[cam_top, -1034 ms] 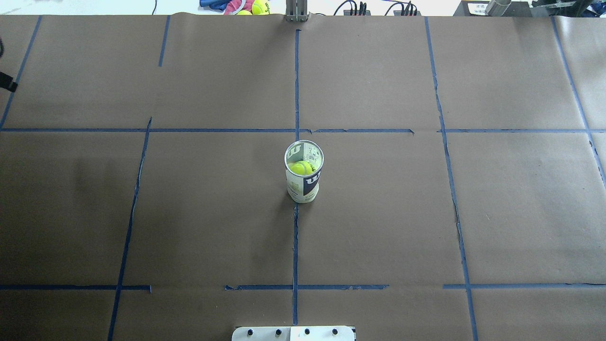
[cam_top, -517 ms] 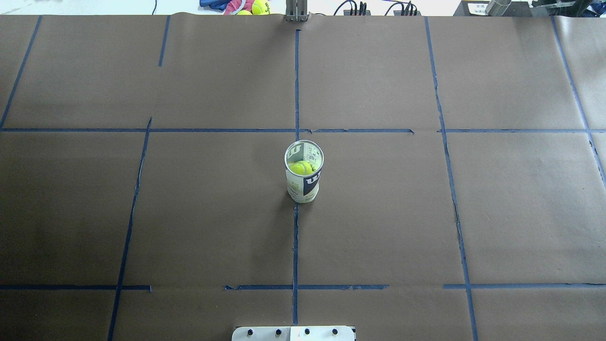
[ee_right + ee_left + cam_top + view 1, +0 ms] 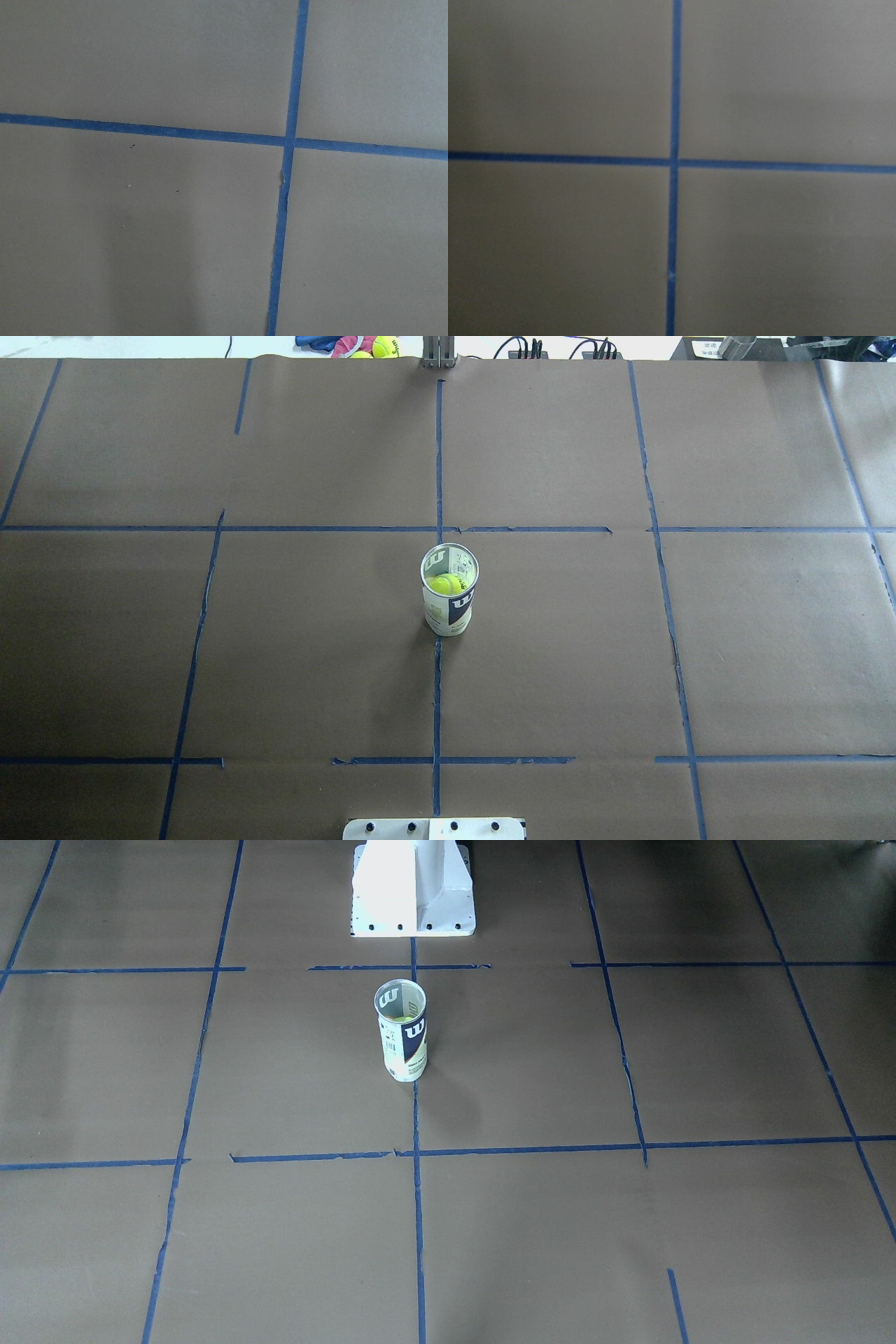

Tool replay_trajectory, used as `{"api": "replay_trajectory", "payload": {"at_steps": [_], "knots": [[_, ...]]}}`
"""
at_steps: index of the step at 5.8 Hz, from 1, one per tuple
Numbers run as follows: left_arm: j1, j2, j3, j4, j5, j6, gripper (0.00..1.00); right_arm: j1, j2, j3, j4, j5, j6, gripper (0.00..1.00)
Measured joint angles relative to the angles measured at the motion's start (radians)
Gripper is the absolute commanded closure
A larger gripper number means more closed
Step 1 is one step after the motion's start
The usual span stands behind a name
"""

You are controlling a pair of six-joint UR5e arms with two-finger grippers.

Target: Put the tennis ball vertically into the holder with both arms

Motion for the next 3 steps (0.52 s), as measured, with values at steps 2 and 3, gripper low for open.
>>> {"api": "replay_trajectory", "payload": {"at_steps": [2,3], "knots": [[0.005,0.085,-0.017,-0.119,-0.003,-0.028,0.0,0.0,-0.001,-0.001,0.001,-0.011,0.005,0.0],[0.007,0.108,-0.049,-0.137,-0.002,-0.041,0.0,0.0,-0.001,0.0,0.001,-0.013,0.008,0.0]]}}
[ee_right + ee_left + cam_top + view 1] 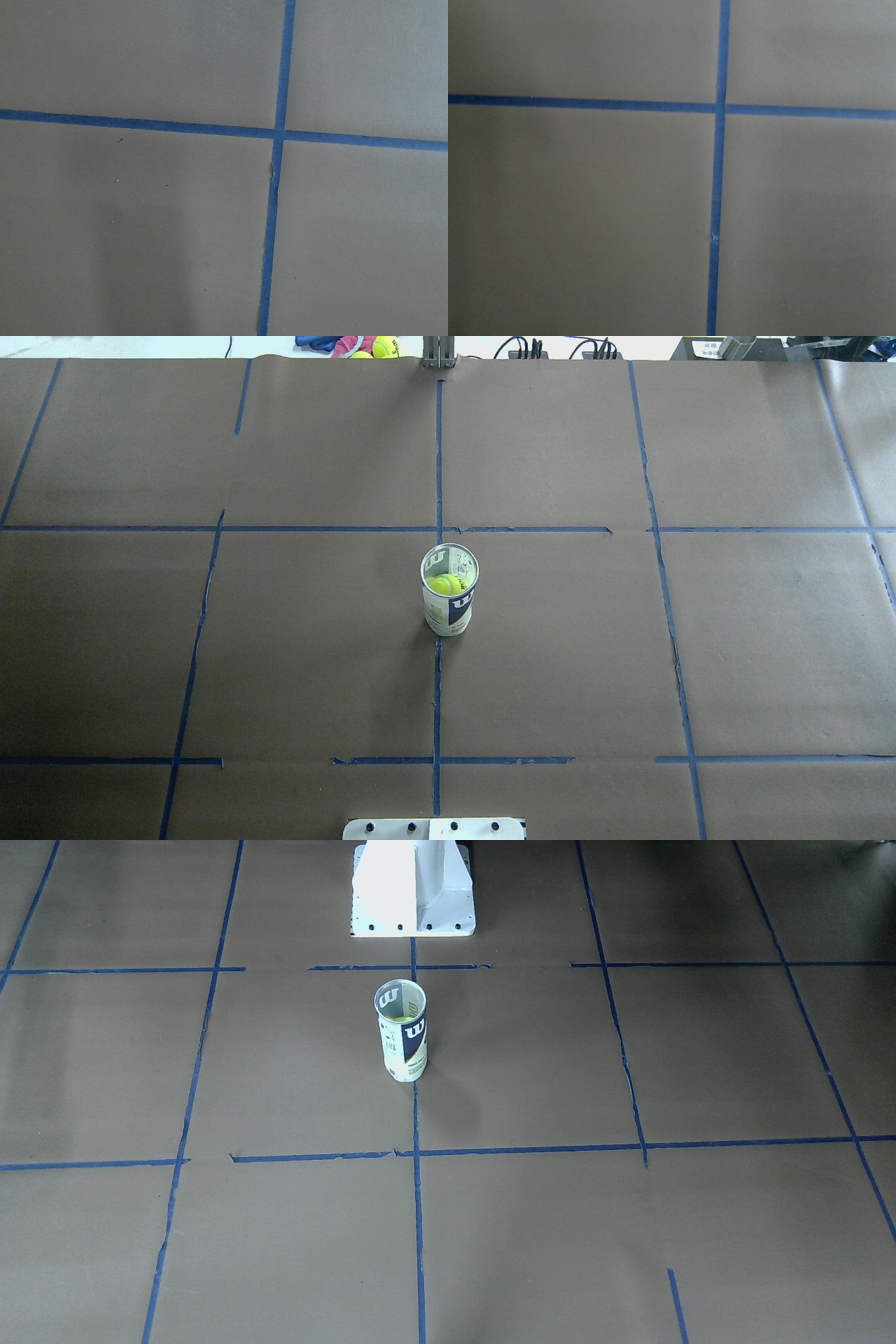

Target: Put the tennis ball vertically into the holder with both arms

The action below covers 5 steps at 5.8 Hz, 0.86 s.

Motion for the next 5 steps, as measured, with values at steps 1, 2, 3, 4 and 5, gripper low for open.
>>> {"api": "replay_trajectory", "payload": {"at_steps": [1,2,3,4,5], "knots": [[0.009,0.031,-0.057,0.005,0.0,-0.013,0.0,0.0,0.001,0.004,-0.002,0.0,0.003,0.0],[0.035,0.066,-0.114,0.024,0.003,-0.039,0.0,0.0,0.002,0.006,-0.005,0.001,0.004,0.0],[0.073,0.078,-0.14,0.048,0.009,-0.065,0.0,0.0,0.001,0.005,-0.008,0.002,0.004,0.0],[0.106,0.078,-0.153,0.067,0.015,-0.072,0.0,0.0,0.001,0.002,-0.01,0.005,0.005,0.0],[0.125,0.079,-0.161,0.074,0.012,-0.072,0.0,-0.001,0.0,-0.003,-0.01,0.006,0.005,0.0]]}}
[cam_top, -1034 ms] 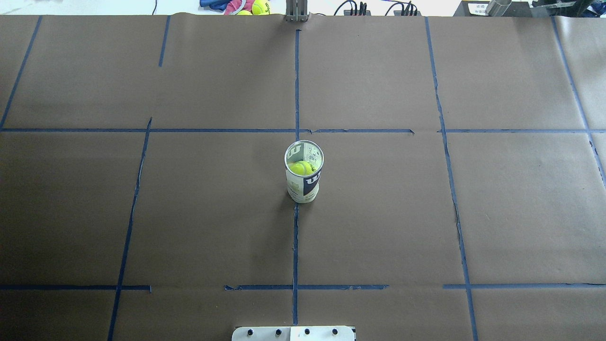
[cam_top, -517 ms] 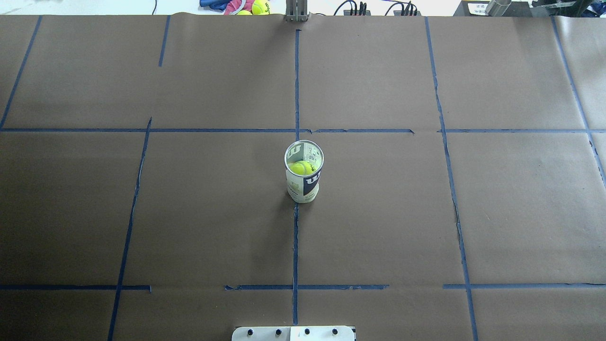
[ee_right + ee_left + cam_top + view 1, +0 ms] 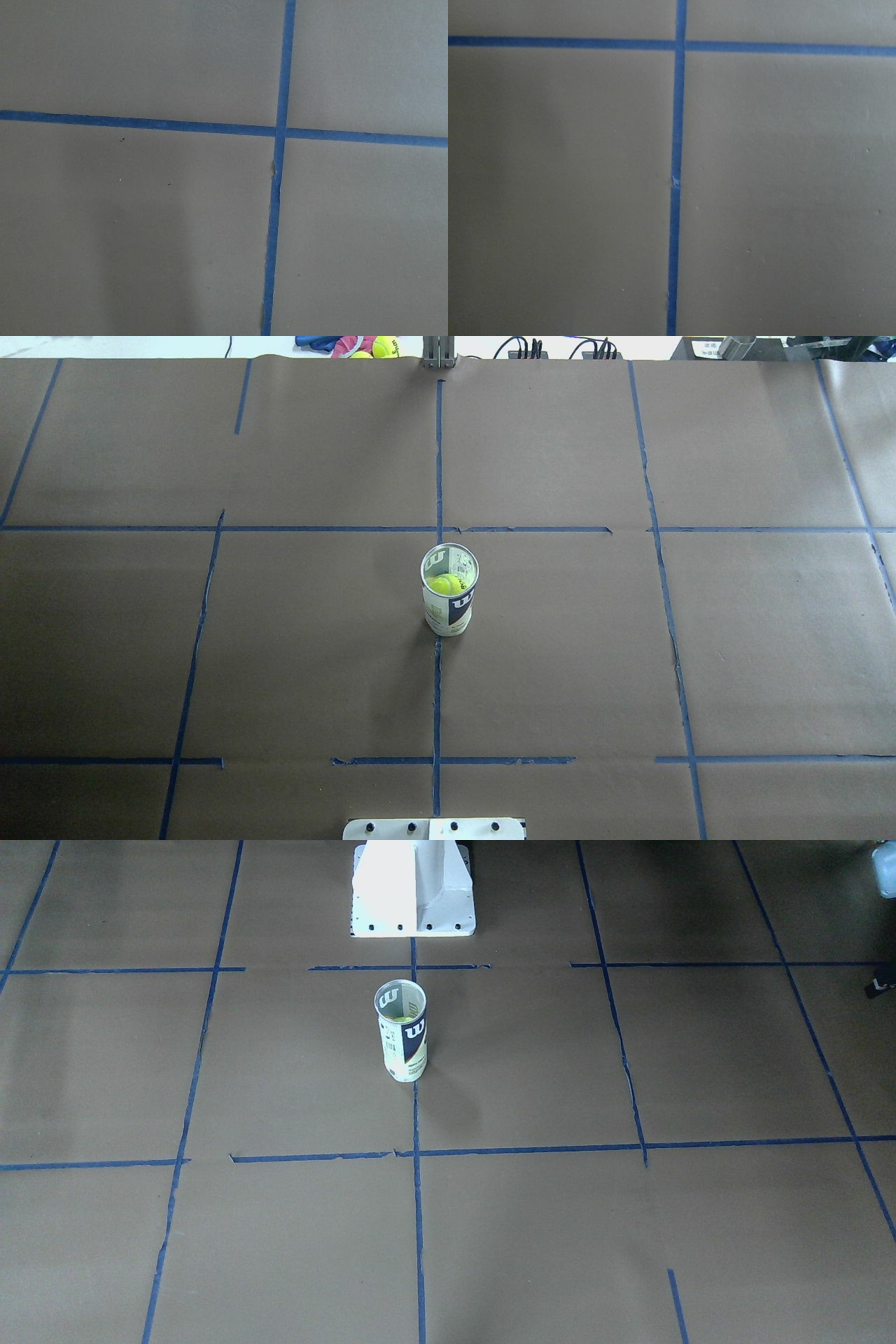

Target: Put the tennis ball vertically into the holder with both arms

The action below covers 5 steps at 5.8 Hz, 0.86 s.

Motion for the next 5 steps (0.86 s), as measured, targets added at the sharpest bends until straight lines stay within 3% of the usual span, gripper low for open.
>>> {"api": "replay_trajectory", "payload": {"at_steps": [5], "knots": [[-0.059,-0.005,0.023,0.001,-0.007,0.002,0.0,0.001,-0.062,0.012,0.013,0.001,-0.016,0.0]]}}
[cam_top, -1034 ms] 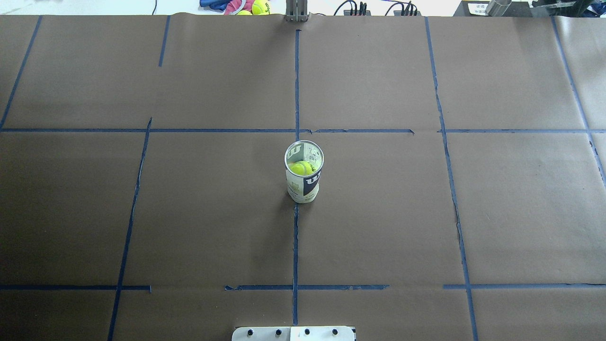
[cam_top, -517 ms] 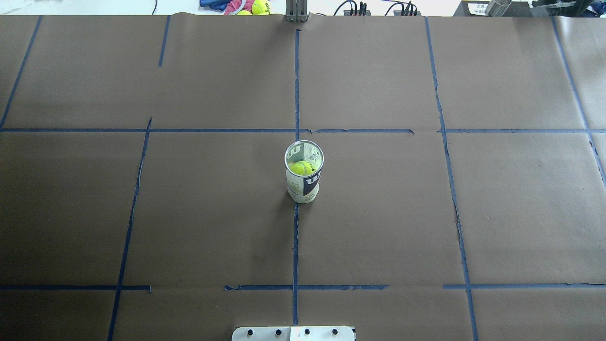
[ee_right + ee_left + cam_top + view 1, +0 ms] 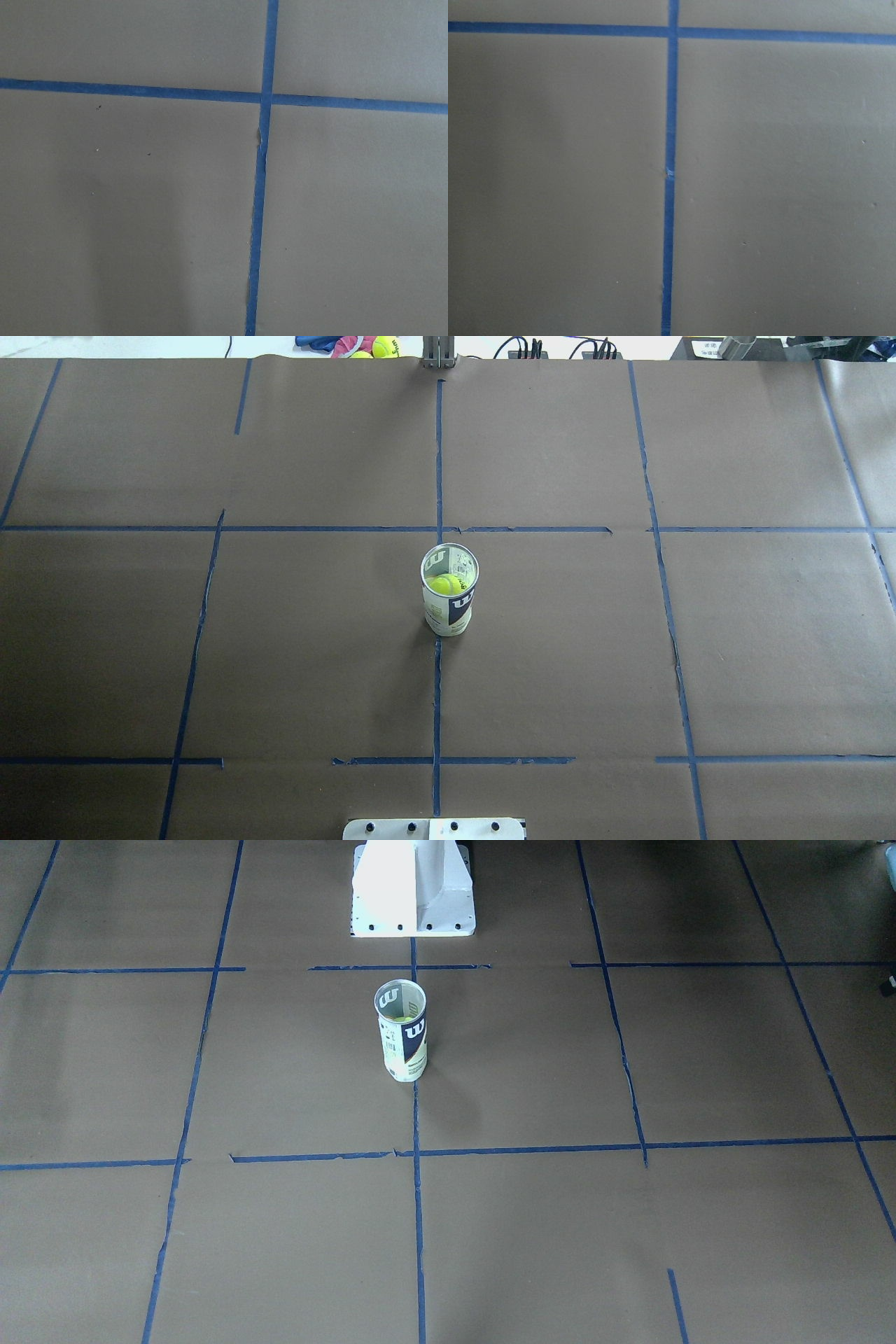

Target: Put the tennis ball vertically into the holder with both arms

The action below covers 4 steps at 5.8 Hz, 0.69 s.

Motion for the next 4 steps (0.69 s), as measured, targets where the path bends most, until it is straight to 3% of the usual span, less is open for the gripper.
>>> {"api": "replay_trajectory", "payload": {"at_steps": [4], "knots": [[-0.002,0.01,-0.02,-0.01,0.001,-0.005,0.0,0.001,-0.047,0.05,-0.001,-0.002,0.002,0.0]]}}
